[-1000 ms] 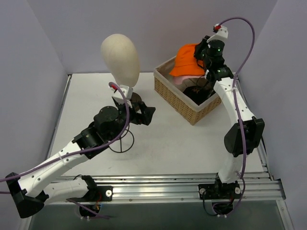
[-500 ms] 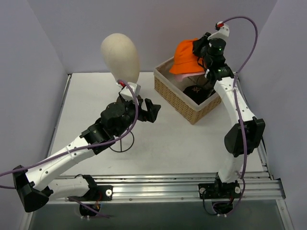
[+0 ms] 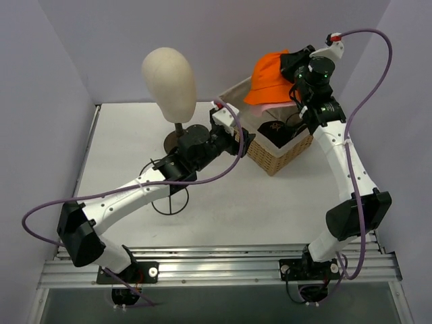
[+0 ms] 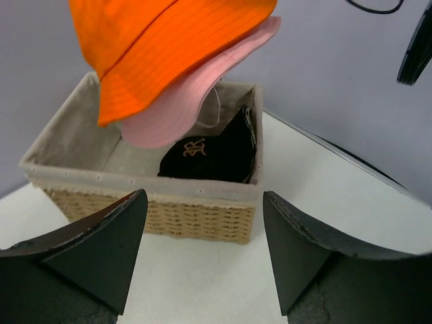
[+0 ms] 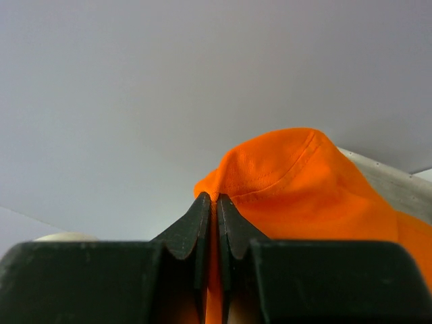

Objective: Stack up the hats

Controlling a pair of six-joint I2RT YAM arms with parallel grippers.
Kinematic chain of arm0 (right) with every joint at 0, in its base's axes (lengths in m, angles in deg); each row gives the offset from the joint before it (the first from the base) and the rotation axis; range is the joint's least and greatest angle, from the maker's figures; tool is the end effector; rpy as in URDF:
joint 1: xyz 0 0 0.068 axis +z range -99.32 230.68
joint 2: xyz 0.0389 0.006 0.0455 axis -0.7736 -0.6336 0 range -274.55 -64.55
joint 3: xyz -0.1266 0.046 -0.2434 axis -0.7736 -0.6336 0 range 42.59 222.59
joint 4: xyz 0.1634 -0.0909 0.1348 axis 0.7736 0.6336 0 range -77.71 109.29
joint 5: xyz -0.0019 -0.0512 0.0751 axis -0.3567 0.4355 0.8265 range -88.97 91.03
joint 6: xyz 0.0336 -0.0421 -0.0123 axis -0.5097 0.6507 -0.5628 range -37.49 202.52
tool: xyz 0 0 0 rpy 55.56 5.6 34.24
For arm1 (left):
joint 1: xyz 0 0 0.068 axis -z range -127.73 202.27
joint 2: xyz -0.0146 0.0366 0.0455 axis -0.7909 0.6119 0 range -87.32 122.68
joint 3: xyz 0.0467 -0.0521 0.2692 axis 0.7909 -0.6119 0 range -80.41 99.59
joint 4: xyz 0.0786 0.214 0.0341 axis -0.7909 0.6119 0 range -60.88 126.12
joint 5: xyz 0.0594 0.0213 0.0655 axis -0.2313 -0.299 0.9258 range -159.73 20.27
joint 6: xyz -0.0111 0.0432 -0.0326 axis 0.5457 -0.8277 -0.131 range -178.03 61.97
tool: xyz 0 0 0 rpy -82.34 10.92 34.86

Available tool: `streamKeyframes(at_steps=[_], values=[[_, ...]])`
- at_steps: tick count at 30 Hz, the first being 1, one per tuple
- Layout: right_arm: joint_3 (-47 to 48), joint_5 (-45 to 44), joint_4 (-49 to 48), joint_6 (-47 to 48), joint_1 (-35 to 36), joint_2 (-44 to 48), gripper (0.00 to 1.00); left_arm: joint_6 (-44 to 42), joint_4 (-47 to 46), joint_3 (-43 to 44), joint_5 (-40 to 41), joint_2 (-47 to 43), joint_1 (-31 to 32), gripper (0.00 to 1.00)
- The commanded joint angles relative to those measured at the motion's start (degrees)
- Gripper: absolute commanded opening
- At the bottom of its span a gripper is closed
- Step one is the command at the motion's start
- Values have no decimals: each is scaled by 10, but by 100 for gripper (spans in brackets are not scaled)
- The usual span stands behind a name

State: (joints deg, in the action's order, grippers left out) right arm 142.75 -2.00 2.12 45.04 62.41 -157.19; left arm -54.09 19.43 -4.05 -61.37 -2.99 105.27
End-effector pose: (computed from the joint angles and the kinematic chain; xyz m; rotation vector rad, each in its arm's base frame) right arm 0.3340 0.0673 0.5038 0.3338 1.2504 0.7059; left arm 0.1984 -0.2542 0.4151 0.5462 1.4828 -0.6726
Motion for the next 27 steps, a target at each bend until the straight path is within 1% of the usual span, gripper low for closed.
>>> streamKeyframes(at_steps=[1,3,7,9,11,14,15,16,19,21,23,27], values=[[-15,-6,-35,-35,3,26,0,-69,-102,30,-46,28,7,77],[-22,-10,-34,-37,3,33,0,-93,-130,27,-47,50,10,75],[-45,-12,-41,-43,1,46,0,-144,-218,12,-37,90,11,71],[-69,-17,-62,-43,3,57,0,-153,-225,19,-44,111,12,69],[-85,-22,-68,-45,4,66,0,-167,-237,22,-73,128,13,68],[-98,-30,-78,-43,4,76,0,-169,-262,24,-103,147,13,57],[-101,-30,-80,-42,4,78,0,-170,-265,29,-104,152,13,53],[-102,-31,-82,-42,5,81,0,-170,-270,34,-103,158,12,51],[-115,-27,-92,-47,4,91,0,-176,-263,58,-92,181,12,59],[-124,-23,-103,-52,4,97,0,-178,-256,73,-89,198,12,57],[-126,-17,-105,-55,4,98,0,-181,-260,85,-68,210,12,55],[-145,-7,-119,-65,2,105,0,-186,-289,90,-28,229,12,55]])
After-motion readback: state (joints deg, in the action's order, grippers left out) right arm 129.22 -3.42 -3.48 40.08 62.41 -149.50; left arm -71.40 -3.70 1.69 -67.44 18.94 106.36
